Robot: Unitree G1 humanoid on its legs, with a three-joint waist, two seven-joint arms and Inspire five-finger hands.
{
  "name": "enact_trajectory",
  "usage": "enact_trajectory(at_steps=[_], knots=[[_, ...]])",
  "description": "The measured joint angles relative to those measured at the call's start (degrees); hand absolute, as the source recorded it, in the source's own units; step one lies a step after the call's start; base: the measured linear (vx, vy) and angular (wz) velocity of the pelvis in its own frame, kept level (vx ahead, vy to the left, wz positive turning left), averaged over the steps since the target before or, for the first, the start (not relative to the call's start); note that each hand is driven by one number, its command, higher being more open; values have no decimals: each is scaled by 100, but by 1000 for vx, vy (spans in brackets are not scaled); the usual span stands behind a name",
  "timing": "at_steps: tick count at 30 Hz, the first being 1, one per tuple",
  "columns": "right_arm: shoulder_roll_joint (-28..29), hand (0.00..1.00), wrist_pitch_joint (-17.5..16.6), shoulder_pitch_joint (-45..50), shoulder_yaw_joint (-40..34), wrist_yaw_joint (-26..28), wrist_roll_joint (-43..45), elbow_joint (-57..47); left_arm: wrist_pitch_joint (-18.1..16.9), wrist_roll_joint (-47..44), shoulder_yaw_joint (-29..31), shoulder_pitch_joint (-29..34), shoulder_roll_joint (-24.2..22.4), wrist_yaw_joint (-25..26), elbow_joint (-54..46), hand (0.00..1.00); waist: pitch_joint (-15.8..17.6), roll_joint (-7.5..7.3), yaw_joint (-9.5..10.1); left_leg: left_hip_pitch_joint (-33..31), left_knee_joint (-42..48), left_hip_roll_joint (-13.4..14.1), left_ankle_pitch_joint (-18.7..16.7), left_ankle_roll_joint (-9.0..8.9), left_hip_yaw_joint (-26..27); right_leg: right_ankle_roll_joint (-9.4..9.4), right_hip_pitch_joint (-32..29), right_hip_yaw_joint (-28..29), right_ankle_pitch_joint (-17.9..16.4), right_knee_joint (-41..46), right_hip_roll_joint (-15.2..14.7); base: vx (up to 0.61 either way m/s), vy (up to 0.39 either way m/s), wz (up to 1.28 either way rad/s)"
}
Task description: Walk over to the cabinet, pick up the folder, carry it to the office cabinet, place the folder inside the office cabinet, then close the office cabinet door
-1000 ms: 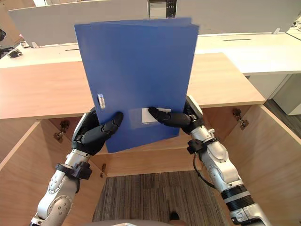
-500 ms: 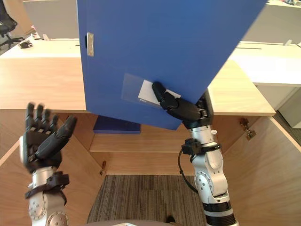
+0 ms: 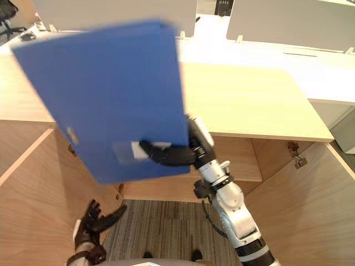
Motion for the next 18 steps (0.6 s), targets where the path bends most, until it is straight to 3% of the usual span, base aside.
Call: enact_trajectory(at_steps=[1, 3, 5, 10, 12, 16, 18], knots=[[-23, 0, 10, -110, 102, -27, -143, 140, 7, 90, -45, -114, 48, 4, 132, 100, 138, -23, 2, -169, 250, 22, -97, 10, 0, -10, -93, 8, -6, 90, -5, -143, -14, 1], [-126, 0, 74, -483, 344, -128, -614, 555, 13, 292, -60, -438, 115, 23, 456, 100, 571, 73, 8, -790, 1111, 142, -426, 35, 1, -59, -461, 32, -44, 383, 18, -170, -17, -4], [-160, 0, 166, -841, 489, -326, -1220, 1008, 16, 361, -184, -853, 240, 83, 865, 100, 1068, 288, 22, -1473, 2000, 331, -749, 52, -19, -80, -956, 47, -148, 837, 100, -171, 10, -8], [-102, 0, 257, -1421, 415, -705, -1762, 1544, 6, 454, -393, -1560, 380, 241, 1210, 100, 1756, 535, 19, -2590, 3075, 468, -1059, 76, -37, -71, -2229, 119, -606, 2222, 58, -164, 41, -4], [53, 0, 314, -1667, 250, -838, -1764, 1755, 8, 451, -486, -1851, 398, 293, 1279, 100, 1793, 583, 23, -3117, 3401, 478, -1111, 109, -56, -81, -2814, 136, -733, 2682, 17, -148, 30, 4], [769, 0, 445, -2046, -680, -1137, -1114, 2067, -53, 432, -536, -2269, 330, 295, 1132, 100, 1907, 679, 94, -4030, 4228, 585, -1412, 102, -79, -102, -3825, 208, -1083, 3678, -39, -127, 3, -2], [1141, 0, 435, -2460, -1250, -1557, 101, 2065, -54, 298, -420, -2408, 240, 301, 854, 100, 1921, 699, 132, -4613, 4718, 677, -1536, 93, -94, -136, -4448, 229, -1256, 4208, -42, -117, -32, -5]])
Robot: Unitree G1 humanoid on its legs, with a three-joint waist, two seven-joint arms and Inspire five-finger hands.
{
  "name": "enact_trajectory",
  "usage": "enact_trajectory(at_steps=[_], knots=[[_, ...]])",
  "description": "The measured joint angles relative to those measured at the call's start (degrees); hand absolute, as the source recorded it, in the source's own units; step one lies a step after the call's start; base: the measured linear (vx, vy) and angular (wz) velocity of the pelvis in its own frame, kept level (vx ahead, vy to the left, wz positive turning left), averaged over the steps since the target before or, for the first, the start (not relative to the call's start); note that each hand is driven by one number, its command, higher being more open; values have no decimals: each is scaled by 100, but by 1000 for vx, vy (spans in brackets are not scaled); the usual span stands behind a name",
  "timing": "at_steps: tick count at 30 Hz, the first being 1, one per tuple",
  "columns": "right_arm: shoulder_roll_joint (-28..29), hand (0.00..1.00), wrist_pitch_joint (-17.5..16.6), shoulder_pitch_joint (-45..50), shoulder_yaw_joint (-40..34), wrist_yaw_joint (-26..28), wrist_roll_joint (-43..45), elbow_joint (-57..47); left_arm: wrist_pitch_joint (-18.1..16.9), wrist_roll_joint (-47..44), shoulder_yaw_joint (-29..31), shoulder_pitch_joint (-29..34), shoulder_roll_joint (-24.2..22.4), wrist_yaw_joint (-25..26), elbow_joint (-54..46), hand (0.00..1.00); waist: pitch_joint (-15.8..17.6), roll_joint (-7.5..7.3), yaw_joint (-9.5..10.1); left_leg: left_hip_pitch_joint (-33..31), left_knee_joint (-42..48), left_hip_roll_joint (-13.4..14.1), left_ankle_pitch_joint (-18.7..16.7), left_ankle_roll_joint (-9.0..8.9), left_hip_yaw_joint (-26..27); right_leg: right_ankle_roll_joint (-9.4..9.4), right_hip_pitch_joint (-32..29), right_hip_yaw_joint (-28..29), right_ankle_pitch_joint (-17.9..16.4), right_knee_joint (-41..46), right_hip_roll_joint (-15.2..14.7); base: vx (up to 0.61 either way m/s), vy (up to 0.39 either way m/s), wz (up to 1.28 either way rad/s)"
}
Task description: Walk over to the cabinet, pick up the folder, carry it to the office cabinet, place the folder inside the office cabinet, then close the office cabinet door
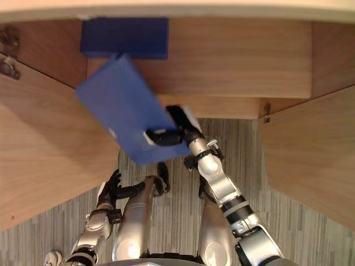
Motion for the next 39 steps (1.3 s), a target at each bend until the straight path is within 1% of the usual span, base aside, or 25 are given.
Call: enact_trajectory(at_steps=[1, 2, 4, 7, 9, 10, 11, 12, 14, 15, 17, 20, 23, 26, 28, 29, 31, 32, 34, 39], knots=[[85, 0, -8, -130, -168, -101, 279, -8, 1, -28, 23, -23, -35, 7, -85, 100, 6, 7, 16, -135, 124, 25, -39, -2, -17, -6, -130, 0, -45, 126, 8, -91, -98, -3], [285, 0, -430, -1048, -1289, -1097, 2037, -122, -5, -317, 50, -69, -297, 149, -709, 100, 68, 82, 190, -870, 868, 200, -220, -34, -117, -89, -851, -23, -333, 900, 41, -41, -109, -1], [323, 0, -622, -1180, -1493, -1301, 2382, -179, -4, -421, 62, -70, -319, 224, -771, 100, 71, 84, 212, -974, 942, 235, -244, -45, -136, -116, -956, -46, -388, 1002, 50, -6, -108, 1], [414, 0, -675, -1211, -1638, -1443, 2436, -179, -4, -429, 79, -70, -350, 229, -817, 100, 71, 84, 211, -984, 966, 275, -257, -67, -148, -137, -968, -80, -411, 1031, 65, 1, -72, -2], [460, 0, -682, -1450, -1689, -1791, 2877, -121, -2, -537, 102, -70, -424, 347, -1013, 100, 71, 84, 215, -1054, 995, 305, -261, -75, -185, -142, -1011, -123, -413, 1033, 81, -32, -60, 0], [547, 0, -701, -1668, -1832, -1945, 3249, -39, -8, -537, 99, -71, -465, 412, -1118, 100, 71, 85, 220, -1103, 1005, 312, -260, -75, -200, -143, -1049, -142, -413, 1040, 81, -34, -41, 3], [602, 0, -736, -1798, -1922, -1998, 3404, 31, -8, -540, 93, -70, -482, 437, -1173, 100, 71, 85, 225, -1124, 1010, 315, -259, -74, -201, -144, -1068, -145, -413, 1044, 81, -39, -49, 1], [676, 0, -814, -2030, -2101, -2064, 3752, 168, -11, -561, 75, -81, -528, 467, -1246, 100, 71, 85, 239, -1158, 1022, 316, -256, -71, -199, -145, -1106, -143, -412, 1060, 81, -28, -44, -1], [676, 0, -920, -2339, -2349, -2156, 4234, 408, -12, -646, -2, -147, -604, 528, -1287, 100, 71, 85, 305, -1192, 1035, 317, -255, -68, -199, -146, -1139, -145, -413, 1078, 80, -16, -45, -1], [676, 100, -962, -2411, -2385, -2160, 4353, 435, -13, -648, -19, -157, -617, 553, -1300, 100, 71, 85, 310, -1200, 1038, 317, -254, -68, -201, -147, -1145, -147, -413, 1078, 80, -10, -41, 0], [724, 100, -1095, -2540, -2463, -2250, 4665, 493, -13, -651, -81, -190, -662, 608, -1315, 100, 70, 86, 300, -1209, 1048, 317, -254, -68, -208, -147, -1144, -160, -413, 1079, 73, -21, -43, 0], [710, 100, -1173, -2679, -2544, -2283, 4888, 640, -15, -661, -147, -189, -699, 632, -1382, 100, 69, 87, 294, -1215, 1052, 309, -249, -71, -222, -150, -1144, -174, -414, 1091, 61, -63, -57, 2], [641, 100, -1292, -2845, -2541, -2327, 5083, 854, -16, -745, -182, -182, -698, 676, -1418, 100, 67, 89, 279, -1239, 1028, 292, -231, -120, -261, -183, -1144, -243, -404, 1093, 20, -79, -66, 7], [511, 100, -1252, -2959, -2436, -2360, 5103, 1042, -30, -752, -184, -172, -685, 677, -1429, 100, 67, 89, 249, -1262, 999, 290, -191, -160, -281, -220, -1151, -300, -382, 1087, -14, -100, -86, 8], [279, 100, -1109, -2961, -2101, -2360, 5088, 1109, -64, -763, -183, -132, -664, 676, -1447, 100, 67, 88, 206, -1281, 971, 296, -150, -164, -275, -241, -1167, -325, -357, 1075, -31, -88, -75, 3], [72, 100, -978, -2966, -1837, -2348, 5086, 1132, -76, -772, -183, -117, -651, 673, -1453, 100, 67, 88, 193, -1288, 947, 310, -128, -169, -265, -248, -1175, -337, -332, 1049, -33, -103, -86, -2], [-179, 100, -847, -3082, -1645, -2156, 5078, 1228, -92, -802, -185, -117, -648, 667, -1453, 100, 66, 89, 201, -1301, 916, 319, -95, -177, -258, -267, -1193, -352, -300, 1017, -33, -81, -70, -2], [-388, 100, -737, -3203, -1515, -2005, 5045, 1258, -117, -830, -186, -117, -650, 662, -1453, 100, 66, 90, 211, -1319, 905, 325, -72, -163, -264, -273, -1207, -370, -290, 1010, -33, -51, -57, 2], [-630, 100, -643, -3367, -1351, -1727, 4965, 1259, -141, -868, -187, -117, -649, 657, -1449, 100, 66, 90, 214, -1327, 904, 338, -31, -108, -281, -279, -1203, -403, -285, 1000, -30, -41, -66, 1], [-1111, 100, -526, -3613, -968, -1122, 4649, 1506, -169, -867, -202, -118, -599, 595, -1378, 100, 65, 89, 206, -1275, 873, 365, -17, -99, -270, -280, -1117, -451, -282, 929, -24, -12, -42, 1]])
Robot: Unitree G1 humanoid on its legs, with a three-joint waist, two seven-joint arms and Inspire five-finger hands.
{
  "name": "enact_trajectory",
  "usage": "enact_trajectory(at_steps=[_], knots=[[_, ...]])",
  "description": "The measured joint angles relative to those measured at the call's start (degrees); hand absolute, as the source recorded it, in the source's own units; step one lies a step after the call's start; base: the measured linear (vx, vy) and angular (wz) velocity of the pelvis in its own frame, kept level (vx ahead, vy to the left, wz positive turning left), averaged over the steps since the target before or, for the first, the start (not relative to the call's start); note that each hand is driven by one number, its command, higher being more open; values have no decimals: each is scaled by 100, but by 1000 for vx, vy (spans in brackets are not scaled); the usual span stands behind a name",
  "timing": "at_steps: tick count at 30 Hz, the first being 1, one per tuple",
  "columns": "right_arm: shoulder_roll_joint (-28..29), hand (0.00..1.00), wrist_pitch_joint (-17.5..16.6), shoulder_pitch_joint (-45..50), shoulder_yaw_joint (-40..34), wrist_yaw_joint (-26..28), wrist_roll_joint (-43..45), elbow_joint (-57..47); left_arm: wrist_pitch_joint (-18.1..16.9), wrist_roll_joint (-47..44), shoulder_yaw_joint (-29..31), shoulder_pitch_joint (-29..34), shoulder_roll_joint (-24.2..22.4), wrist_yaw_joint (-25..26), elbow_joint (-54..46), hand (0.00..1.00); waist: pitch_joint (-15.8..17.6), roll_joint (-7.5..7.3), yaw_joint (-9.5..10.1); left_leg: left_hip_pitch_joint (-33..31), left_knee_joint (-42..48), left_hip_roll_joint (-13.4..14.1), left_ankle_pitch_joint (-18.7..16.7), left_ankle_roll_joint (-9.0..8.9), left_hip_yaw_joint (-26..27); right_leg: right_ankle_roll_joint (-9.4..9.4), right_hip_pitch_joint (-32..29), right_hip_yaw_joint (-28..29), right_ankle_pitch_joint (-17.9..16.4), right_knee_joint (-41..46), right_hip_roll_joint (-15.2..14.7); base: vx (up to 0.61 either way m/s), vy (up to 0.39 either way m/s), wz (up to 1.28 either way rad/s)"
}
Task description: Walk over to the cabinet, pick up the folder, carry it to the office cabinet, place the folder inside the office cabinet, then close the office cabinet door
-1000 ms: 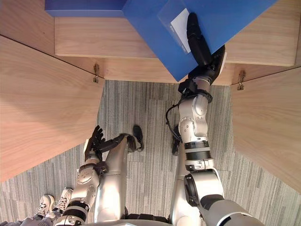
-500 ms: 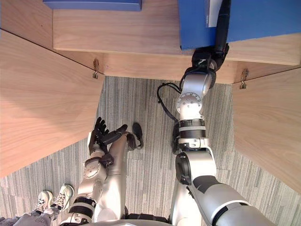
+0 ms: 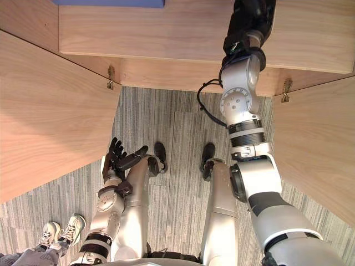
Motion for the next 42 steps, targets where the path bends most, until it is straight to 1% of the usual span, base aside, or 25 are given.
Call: enact_trajectory(at_steps=[1, 3, 4, 6, 7, 8, 9, 10, 13, 15, 18, 21, 23, 25, 28, 33, 35, 36, 38, 42], knots=[[-120, 100, 41, 21, 138, 83, -73, 92, 2, 0, -26, 0, 24, -3, 35, 100, 0, 0, -6, 46, -35, -2, 3, 6, 18, 1, 42, -2, 4, -32, -5, -19, -36, 3], [-380, 100, 293, 181, 515, 266, -650, 311, -3, 3, -101, 3, 92, -34, 229, 100, -3, -6, -30, 283, -225, -31, 29, 29, 94, 12, 242, 26, 34, -191, -21, -20, -42, 1], [-453, 100, 342, 249, 620, 337, -824, 321, -2, 4, -111, 15, 110, -46, 257, 100, -8, -14, -37, 335, -281, -39, 38, 29, 109, 15, 285, 32, 42, -235, -23, -13, -42, 1], [-742, 100, 482, 392, 1025, 593, -1440, 350, -29, 8, -202, 44, 185, -58, 348, 100, -12, -20, -87, 448, -459, -56, 71, 29, 152, 28, 390, 25, 77, -398, -28, -6, -42, 2], [-823, 100, 501, 423, 1121, 642, -1557, 350, -30, 9, -224, 45, 208, -76, 364, 100, -12, -21, -94, 463, -489, -61, 78, 29, 159, 32, 402, 25, 83, -423, -31, 4, -38, 1], [-980, 100, 560, 487, 1291, 746, -1963, 373, -30, 10, -244, 45, 236, -138, 395, 100, -13, -22, -106, 499, -547, -75, 86, 27, 171, 37, 434, 24, 86, -470, -38, 0, 0, 0], [-1066, 100, 578, 505, 1412, 796, -2147, 408, -33, 10, -256, 46, 249, -153, 410, 100, -13, -22, -114, 516, -575, -80, 87, 27, 177, 38, 451, 22, 87, -498, -39, 0, 0, 0], [-1206, 0, 592, 531, 1609, 894, -2573, 462, -34, 11, -267, 47, 271, -176, 444, 100, -14, -23, -133, 551, -620, -83, 89, 28, 188, 43, 487, 15, 90, -516, -41, 41, -25, 1], [-1466, 0, 639, 532, 1874, 1079, -3915, 547, -62, 12, -307, 46, 348, -242, 586, 100, -26, -46, -175, 674, -714, -81, 89, 28, 248, 44, 593, -6, 91, -601, -58, 43, -23, 0], [-1560, 0, 648, 530, 1942, 1070, -4654, 645, -69, 14, -313, 46, 353, -251, 638, 100, -40, -67, -172, 746, -770, -80, 88, 27, 267, 44, 667, -14, 90, -654, -58, 0, 0, 0], [-1644, 0, 653, 526, 1938, 1032, -5185, 742, -68, 15, -314, 46, 389, -263, 669, 100, -79, -117, -167, 747, -790, -75, 88, 26, 283, 44, 668, -19, 90, -680, -58, 0, -11, 0], [-1649, 0, 697, 555, 1936, 1065, -5097, 877, -67, 15, -314, 46, 429, -281, 715, 100, -132, -185, -157, 748, -803, -74, 87, 26, 299, 44, 669, -21, 90, -691, -64, -20, -22, 1], [-1605, 0, 715, 615, 1932, 1155, -4742, 963, -72, 14, -311, 46, 442, -294, 750, 100, -153, -218, -146, 748, -807, -74, 87, 26, 303, 44, 669, -23, 90, -695, -65, -27, -32, 1], [-1484, 0, 740, 667, 1892, 1200, -4265, 1051, -84, 13, -303, 34, 450, -353, 790, 100, -157, -224, -140, 748, -808, -74, 87, 26, 315, 44, 669, -23, 90, -698, -68, -29, -34, 0], [-1293, 0, 785, 679, 1811, 1220, -3930, 1062, -80, 9, -298, 4, 459, -367, 808, 100, -162, -221, -144, 748, -808, -71, 87, 26, 319, 44, 668, -25, 90, -701, -67, -28, -32, 0], [-936, 0, 867, 585, 1805, 1184, -3710, 1105, -78, 5, -252, -30, 437, -365, 864, 100, -162, -221, -147, 740, -808, -69, 87, 26, 321, 44, 657, -26, 90, -719, -66, -26, -29, 0], [-655, 0, 895, 308, 1797, 1027, -3747, 1370, -76, 4, -227, -59, 432, -344, 886, 100, -168, -215, -155, 709, -805, -69, 87, 26, 325, 49, 622, -23, 97, -723, -65, -36, -35, -2], [-509, 0, 936, 112, 1787, 874, -3978, 1540, -75, 2, -201, -88, 414, -284, 905, 100, -169, -215, -163, 683, -801, -63, 88, 26, 324, 49, 599, -25, 109, -732, -60, -39, -37, -2], [-361, 0, 1008, -137, 1765, 750, -4290, 1752, -73, -1, -193, -151, 391, -185, 977, 100, -170, -214, -160, 645, -795, -60, 91, 27, 318, 53, 571, -30, 123, -745, -55, -15, -14, -1], [-154, 0, 1088, -343, 1740, 416, -4564, 1970, -69, -1, -192, -262, 347, -18, 1042, 100, -170, -212, -137, 615, -790, -71, 102, 32, 311, 69, 566, -35, 159, -761, -57, 0, 0, 0]])
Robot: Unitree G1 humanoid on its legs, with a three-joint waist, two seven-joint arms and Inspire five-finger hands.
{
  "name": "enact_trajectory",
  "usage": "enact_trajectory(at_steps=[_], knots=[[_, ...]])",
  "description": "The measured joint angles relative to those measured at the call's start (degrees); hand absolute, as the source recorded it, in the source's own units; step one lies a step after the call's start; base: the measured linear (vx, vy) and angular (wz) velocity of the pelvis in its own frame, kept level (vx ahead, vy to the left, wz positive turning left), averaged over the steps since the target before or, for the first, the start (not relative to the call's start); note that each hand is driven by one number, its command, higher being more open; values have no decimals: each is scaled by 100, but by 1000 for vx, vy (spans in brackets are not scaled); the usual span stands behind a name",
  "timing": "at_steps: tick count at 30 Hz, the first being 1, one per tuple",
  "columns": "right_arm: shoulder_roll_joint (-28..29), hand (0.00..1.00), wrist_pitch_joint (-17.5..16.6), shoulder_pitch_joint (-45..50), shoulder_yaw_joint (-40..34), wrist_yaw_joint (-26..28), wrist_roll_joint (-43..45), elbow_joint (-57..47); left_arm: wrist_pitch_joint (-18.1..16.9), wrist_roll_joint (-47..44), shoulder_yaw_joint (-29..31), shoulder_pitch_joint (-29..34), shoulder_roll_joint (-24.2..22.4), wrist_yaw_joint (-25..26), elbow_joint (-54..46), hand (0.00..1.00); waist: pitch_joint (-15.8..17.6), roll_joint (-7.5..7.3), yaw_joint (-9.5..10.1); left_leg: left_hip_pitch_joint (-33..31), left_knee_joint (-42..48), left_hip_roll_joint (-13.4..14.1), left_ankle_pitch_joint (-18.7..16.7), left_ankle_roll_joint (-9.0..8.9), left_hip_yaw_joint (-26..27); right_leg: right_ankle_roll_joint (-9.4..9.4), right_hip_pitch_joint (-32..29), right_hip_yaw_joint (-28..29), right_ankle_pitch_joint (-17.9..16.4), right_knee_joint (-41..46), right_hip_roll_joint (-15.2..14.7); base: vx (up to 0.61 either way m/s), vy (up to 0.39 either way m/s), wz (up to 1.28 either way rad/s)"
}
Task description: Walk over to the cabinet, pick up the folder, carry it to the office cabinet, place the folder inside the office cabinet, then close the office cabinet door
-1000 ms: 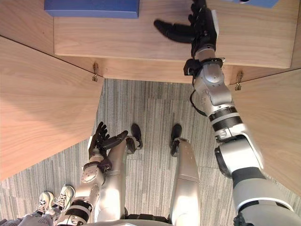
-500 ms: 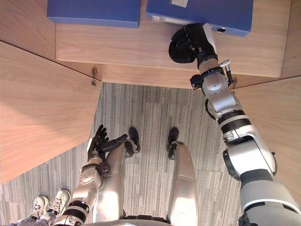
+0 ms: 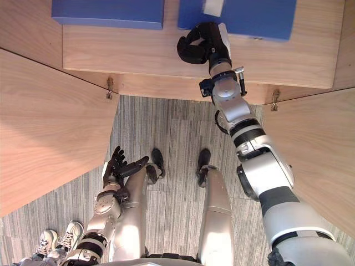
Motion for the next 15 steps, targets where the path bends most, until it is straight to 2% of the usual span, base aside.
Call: enact_trajectory(at_steps=[4, 7, 9, 11, 13, 15], knots=[[56, 0, 83, -20, -234, -108, 10, 9, -1, -1, -2, -9, -30, 36, -28, 100, 0, 1, -3, -13, -126, -41, 120, 4, 1, 8, 14, -21, 122, -148, -12, -49, -14, 4], [47, 0, 179, 271, -747, -231, 70, -294, 15, -1, 0, -9, -61, 43, -25, 100, 0, 1, -1, 66, -212, -53, 188, 27, -7, 8, 148, -70, 213, -287, -13, -68, -19, 5], [35, 0, 164, 1094, -1153, -432, 76, -1289, 86, -1, 0, -4, -81, 41, 29, 100, 0, 1, -11, 268, -275, -55, 188, 27, 11, 28, 375, -83, 233, -392, -12, -32, -2, 2], [63, 0, -46, 2511, -1342, -473, 69, -2754, 203, 2, -10, 101, -177, 8, 54, 100, 0, 0, -54, 763, -491, -41, 185, 27, 106, 70, 875, -51, 308, -706, 32, 16, 14, -10], [405, 0, -290, 3956, -1330, -371, 60, -3634, 256, 10, -24, 332, -261, -40, 66, 100, -8, -15, -157, 1494, -849, -22, 180, 21, 274, 103, 1550, 58, 425, -1178, 122, 48, 22, -25], [707, 0, -414, 4660, -1316, -236, 55, -3855, 282, 14, -64, 481, -262, -120, 81, 100, -29, -54, -218, 1899, -1061, -1, 175, 11, 410, 109, 1888, 152, 487, -1430, 184, 51, 17, -37]])
